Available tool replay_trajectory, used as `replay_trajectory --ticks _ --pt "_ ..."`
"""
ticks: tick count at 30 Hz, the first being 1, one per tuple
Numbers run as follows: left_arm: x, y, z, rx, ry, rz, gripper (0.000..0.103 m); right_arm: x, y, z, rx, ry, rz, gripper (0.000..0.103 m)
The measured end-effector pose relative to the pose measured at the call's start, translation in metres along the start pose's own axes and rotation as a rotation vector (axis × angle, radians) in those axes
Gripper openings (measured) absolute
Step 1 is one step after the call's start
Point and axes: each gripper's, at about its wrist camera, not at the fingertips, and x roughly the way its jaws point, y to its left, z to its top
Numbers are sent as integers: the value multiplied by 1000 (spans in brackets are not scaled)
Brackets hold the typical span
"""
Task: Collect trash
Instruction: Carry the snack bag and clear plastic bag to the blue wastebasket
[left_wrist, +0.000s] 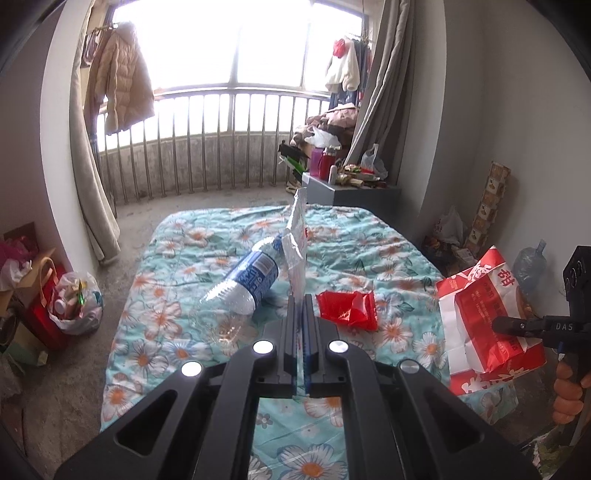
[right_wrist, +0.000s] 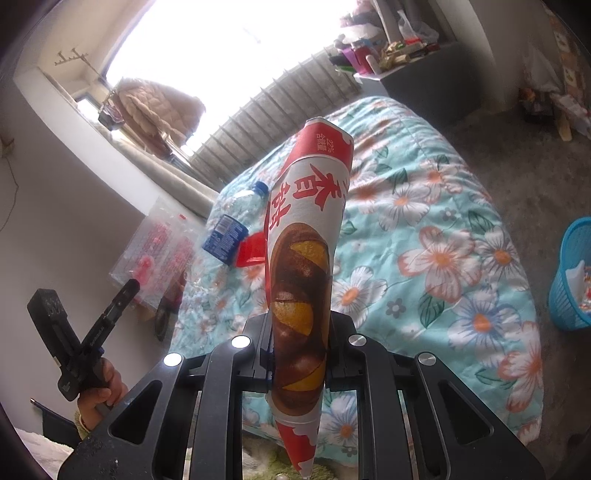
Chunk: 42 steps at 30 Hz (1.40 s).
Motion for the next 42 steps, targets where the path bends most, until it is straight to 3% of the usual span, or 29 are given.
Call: replay_trajectory --ticks 9,15,20,28,37,42 --pt "-18 -21 24 50 -82 -92 2 -32 -2 14 12 -100 8 16" --pt "-17 -50 46 103 -126 -221 2 -71 -18 18 51 -207 -54 16" --pt "-2 -85 58 144 -115 -373 2 -100 -37 11 106 -276 -119 17" --pt "36 -146 61 222 12 -533 2 -110 -73 -7 214 -330 -139 17" --pt "65 -222 48 338 111 -591 2 -104 -124 -18 329 -309 -110 17" --pt "93 -267 41 381 194 -650 2 -122 -159 -30 425 -347 -165 17"
